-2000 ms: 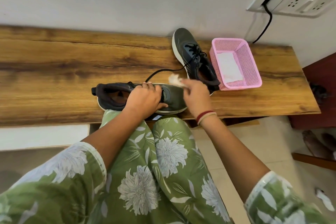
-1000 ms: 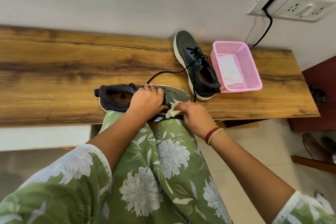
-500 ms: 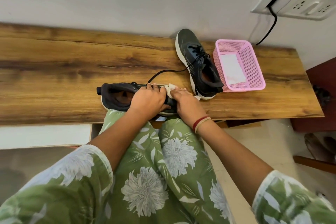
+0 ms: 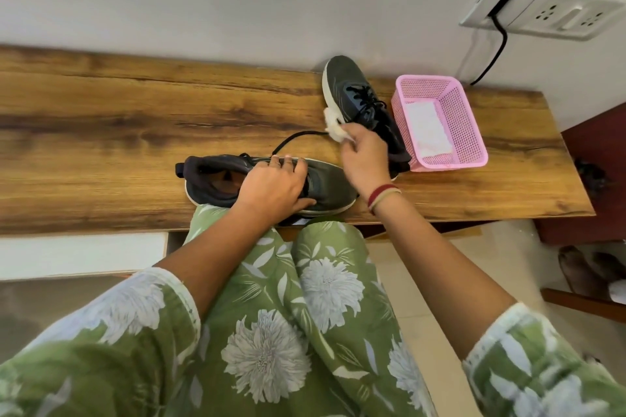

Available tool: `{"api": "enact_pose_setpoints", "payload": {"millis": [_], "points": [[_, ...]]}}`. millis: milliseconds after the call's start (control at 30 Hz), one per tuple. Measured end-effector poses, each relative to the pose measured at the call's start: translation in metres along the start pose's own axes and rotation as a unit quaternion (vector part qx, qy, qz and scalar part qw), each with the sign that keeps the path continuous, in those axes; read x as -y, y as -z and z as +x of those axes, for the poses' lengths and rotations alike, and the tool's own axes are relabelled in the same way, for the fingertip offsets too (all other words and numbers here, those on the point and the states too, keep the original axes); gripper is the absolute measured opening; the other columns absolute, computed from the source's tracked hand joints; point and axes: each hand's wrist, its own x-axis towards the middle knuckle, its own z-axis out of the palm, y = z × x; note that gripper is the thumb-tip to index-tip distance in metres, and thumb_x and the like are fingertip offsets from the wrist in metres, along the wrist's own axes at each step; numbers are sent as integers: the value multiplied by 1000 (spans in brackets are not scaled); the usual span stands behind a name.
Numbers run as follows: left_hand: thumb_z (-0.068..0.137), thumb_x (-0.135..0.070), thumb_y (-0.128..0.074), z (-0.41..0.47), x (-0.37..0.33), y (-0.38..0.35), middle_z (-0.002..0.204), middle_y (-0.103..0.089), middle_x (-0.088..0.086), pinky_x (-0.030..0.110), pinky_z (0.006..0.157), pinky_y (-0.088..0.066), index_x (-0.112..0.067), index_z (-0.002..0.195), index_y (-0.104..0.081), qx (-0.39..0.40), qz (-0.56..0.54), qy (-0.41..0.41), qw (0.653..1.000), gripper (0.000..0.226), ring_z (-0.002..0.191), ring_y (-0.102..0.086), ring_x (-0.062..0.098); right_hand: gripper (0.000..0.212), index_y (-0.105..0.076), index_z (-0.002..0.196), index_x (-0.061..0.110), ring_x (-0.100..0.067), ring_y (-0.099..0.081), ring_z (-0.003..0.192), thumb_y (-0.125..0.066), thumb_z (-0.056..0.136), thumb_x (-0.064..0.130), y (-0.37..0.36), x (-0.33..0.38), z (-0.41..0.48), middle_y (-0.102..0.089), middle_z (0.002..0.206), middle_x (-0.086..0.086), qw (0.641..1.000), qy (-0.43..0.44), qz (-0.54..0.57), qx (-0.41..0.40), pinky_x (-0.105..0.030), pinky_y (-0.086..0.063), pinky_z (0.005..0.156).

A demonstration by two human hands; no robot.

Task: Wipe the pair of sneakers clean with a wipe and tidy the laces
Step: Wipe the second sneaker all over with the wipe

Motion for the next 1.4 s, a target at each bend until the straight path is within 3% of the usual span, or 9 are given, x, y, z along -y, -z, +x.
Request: {"api": "enact_pose_setpoints", "payload": {"millis": [167, 433, 567, 667, 800, 1000, 1133, 1267, 1400], "points": [[90, -63, -36, 1, -2, -1, 142, -44, 17, 40, 89, -44, -8, 131, -41, 16, 12, 7, 1000, 69, 126, -46, 34, 42, -52, 130, 9, -27, -41, 129, -49, 88, 10, -27, -23, -22, -49, 137, -11, 924, 152, -276, 217, -34, -30, 108], [91, -63, -34, 0, -3, 4, 145, -39, 18, 42, 92, -42, -7, 132, -39, 41, 18, 13, 999, 70, 131, -40, 36, 26, -62, 104, 10, -25, -50, 108, -43, 86, 8, -7, -9, -41, -62, 106, -8, 881, 177, -403, 174, -34, -44, 86], [91, -64, -32, 0, -1, 3, 141, -45, 18, 41, 89, -44, -6, 130, -39, 35, 19, 12, 999, 70, 128, -43, 35, 30, -66, 109, 11, -28, -56, 103, -48, 84, 8, 17, 0, -32, -64, 106, -12, 942, 59, -318, 92, -36, -47, 85], [91, -64, -31, 1, -1, 3, 137, -49, 17, 40, 87, -44, -7, 127, -41, 30, 19, 2, 999, 68, 126, -46, 33, 37, -63, 118, 10, -25, -51, 116, -46, 86, 2, 9, 0, -17, -61, 121, -9, 970, 106, -212, 54, -33, -37, 100], [91, -63, -32, 0, -2, 2, 138, -48, 17, 40, 90, -43, -7, 127, -40, 30, 19, 3, 999, 67, 128, -45, 32, 38, -53, 127, 8, -26, -40, 127, -42, 91, 7, -15, -12, -20, -47, 137, -10, 897, 195, -332, 218, -35, -34, 105], [92, -63, -31, 1, -2, 3, 145, -40, 18, 42, 97, -40, -6, 133, -37, 35, 17, 9, 999, 71, 135, -37, 33, 38, -50, 127, 4, -27, -45, 122, -32, 94, 6, -3, -29, -58, -44, 138, -12, 882, 161, -412, 161, -38, -45, 96], [92, -63, -30, -3, -2, 5, 147, -37, 17, 40, 99, -39, -7, 134, -35, 35, 21, -8, 999, 70, 137, -34, 32, 31, -59, 117, 12, -23, -56, 103, -44, 91, 9, 11, -23, -81, -60, 116, -7, 927, 53, -344, 139, -31, -45, 87], [91, -65, -31, -3, 0, 6, 146, -39, 16, 39, 96, -42, -8, 132, -38, 29, 9, -12, 999, 71, 135, -36, 30, 33, -69, 110, 11, -23, -59, 93, -49, 85, 0, 31, -39, -76, -68, 99, -6, 989, -94, -96, 63, -22, -40, 79], [92, -64, -28, -3, 0, 7, 147, -38, 17, 39, 97, -41, -6, 134, -37, 30, 17, -18, 999, 72, 136, -35, 31, 32, -68, 109, 7, -19, -57, 88, -47, 86, -4, 24, -54, -76, -65, 93, -6, 987, -147, 59, -33, -24, -40, 76]]}}
